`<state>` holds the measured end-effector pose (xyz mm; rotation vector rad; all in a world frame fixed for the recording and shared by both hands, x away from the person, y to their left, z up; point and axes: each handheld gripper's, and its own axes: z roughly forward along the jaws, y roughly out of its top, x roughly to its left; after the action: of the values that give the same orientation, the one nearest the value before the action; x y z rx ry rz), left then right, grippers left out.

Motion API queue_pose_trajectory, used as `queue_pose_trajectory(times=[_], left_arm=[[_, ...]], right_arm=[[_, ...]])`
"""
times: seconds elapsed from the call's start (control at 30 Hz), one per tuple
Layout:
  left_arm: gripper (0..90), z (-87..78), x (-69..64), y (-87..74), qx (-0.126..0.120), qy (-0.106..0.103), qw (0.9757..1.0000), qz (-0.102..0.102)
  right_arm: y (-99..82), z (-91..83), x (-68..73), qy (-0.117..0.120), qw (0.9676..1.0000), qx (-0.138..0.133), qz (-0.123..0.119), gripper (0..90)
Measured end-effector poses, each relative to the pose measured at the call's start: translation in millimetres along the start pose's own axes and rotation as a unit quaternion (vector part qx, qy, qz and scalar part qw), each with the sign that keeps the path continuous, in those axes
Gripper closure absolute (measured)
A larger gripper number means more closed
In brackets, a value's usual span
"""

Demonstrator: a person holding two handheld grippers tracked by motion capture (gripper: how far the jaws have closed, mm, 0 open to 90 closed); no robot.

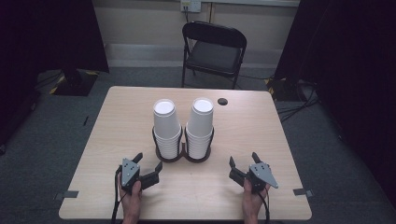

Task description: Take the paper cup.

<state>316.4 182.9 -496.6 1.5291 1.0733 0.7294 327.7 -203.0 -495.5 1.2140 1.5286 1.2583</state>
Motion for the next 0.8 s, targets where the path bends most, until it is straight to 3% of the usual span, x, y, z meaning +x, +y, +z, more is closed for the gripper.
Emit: queue_pose_trajectory(times=[0.13,0.27,0.4,0.63,0.73,0.8], left_arm=[[16.0,1.3,3.0,0.9,0.012,-0.006,0.9998,-0.011],[16.0,1.4,2.8,1.0,0.014,-0.007,0.9998,-0.009],[16.0,0.2,3.7,0.9,0.017,-0.009,0.9998,-0.009],[16.5,-0.9,1.5,8.6,0.016,-0.033,0.9993,-0.009],[16.5,-1.4,-7.8,22.5,0.009,-0.065,0.9978,0.002],[16.3,-1.9,-11.6,29.1,0.007,-0.072,0.9973,0.01]], right_arm=[[-0.1,-2.3,0.4,0.006,1.0,0.008,0.0,12.9],[-0.3,-3.1,-2.0,0.01,0.9999,0.006,0.011,12.9],[-0.1,-3.1,-1.4,0.019,0.9997,0.011,0.008,13.1],[0.2,-3.1,-0.4,0.041,0.9989,0.022,0.002,13.1],[0.0,-4.0,-1.3,0.053,0.9983,0.021,0.006,13.1],[0.1,-4.3,-1.2,0.062,0.9977,0.024,0.005,13.1]])
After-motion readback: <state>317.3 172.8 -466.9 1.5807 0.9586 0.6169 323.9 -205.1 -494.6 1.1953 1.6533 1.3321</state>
